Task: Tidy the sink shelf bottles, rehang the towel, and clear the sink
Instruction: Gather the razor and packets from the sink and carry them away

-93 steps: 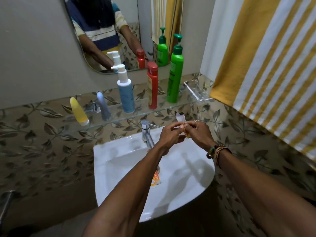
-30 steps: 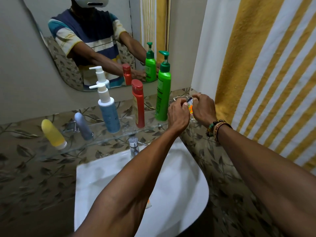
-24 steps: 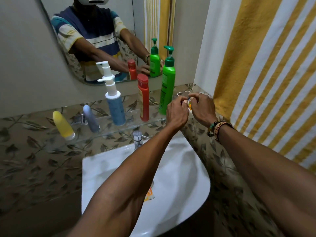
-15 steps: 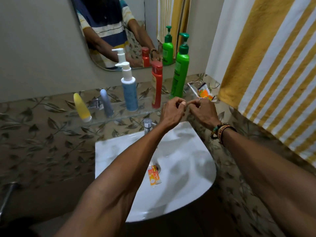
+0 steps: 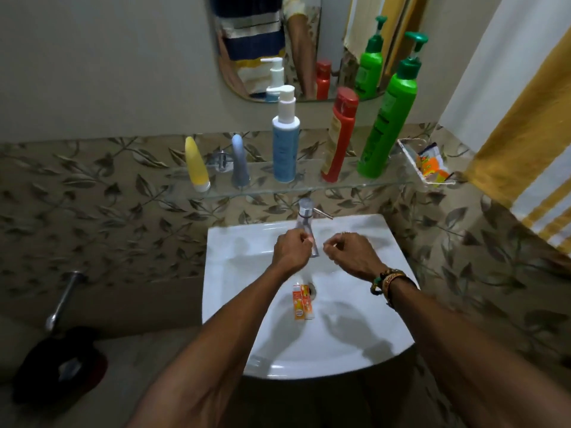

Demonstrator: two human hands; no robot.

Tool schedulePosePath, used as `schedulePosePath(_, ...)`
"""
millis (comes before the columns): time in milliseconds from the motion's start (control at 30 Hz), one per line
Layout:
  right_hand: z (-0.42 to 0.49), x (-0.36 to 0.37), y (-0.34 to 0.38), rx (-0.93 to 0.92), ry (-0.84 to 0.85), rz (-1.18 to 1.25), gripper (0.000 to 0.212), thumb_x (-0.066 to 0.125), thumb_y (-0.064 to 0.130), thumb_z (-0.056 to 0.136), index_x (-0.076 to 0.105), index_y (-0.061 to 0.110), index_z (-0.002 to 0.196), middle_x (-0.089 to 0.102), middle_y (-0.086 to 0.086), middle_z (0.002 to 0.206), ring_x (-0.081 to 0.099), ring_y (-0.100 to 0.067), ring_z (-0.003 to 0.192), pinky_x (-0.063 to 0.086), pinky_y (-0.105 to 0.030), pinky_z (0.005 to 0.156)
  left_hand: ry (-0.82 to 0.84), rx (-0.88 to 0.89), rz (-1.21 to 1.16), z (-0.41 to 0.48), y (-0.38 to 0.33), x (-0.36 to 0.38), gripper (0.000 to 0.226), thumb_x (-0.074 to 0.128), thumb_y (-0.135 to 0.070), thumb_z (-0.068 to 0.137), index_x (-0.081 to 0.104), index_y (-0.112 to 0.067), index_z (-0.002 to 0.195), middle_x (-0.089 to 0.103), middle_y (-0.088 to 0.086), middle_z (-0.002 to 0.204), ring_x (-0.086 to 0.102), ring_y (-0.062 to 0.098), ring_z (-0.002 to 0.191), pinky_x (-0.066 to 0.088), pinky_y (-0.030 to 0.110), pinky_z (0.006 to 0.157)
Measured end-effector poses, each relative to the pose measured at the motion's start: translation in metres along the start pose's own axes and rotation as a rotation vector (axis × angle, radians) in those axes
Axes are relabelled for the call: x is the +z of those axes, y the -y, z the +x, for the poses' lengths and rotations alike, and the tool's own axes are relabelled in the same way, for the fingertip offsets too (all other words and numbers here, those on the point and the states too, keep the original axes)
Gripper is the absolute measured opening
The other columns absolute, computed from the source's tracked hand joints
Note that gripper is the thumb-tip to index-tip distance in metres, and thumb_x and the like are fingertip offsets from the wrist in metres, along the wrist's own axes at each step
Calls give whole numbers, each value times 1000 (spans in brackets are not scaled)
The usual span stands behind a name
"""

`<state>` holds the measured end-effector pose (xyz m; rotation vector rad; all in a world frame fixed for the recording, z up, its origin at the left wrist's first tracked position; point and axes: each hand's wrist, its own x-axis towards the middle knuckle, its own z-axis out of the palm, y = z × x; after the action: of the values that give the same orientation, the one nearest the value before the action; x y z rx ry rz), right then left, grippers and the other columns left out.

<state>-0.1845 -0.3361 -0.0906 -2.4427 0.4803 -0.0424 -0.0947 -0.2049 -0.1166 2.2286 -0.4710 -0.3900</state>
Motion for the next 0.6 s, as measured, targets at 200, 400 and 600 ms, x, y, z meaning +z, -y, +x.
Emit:
schedulePosePath(200,11,70,-24,64,228,-14,21,59,26,95,75,13,100,74,-6,103,66,-27,98,47,-31,81,39,-324,38,-10,66,26,24,53,-24,94,65,-12,111,67,10,121,59,31,114,47,33,90)
schedulePosePath(400,20,130,-47,83,381,-41,17,51,24,99,64,17,89,66,-16,113,59,-36,104,39,-33,80,71,-519,-10,-14,115,52,33,49,-26,99,57,-9,125,60,11,132,55,30,122,44,32,96)
schedulePosePath(600,34,166,-68,167,367,-21,21,51,11,96,65,-5,98,65,-21,103,59,-37,96,43,-36,76,121,-601,-105,1,131,81,32,44,-17,98,56,-4,124,58,12,131,55,30,120,45,34,95)
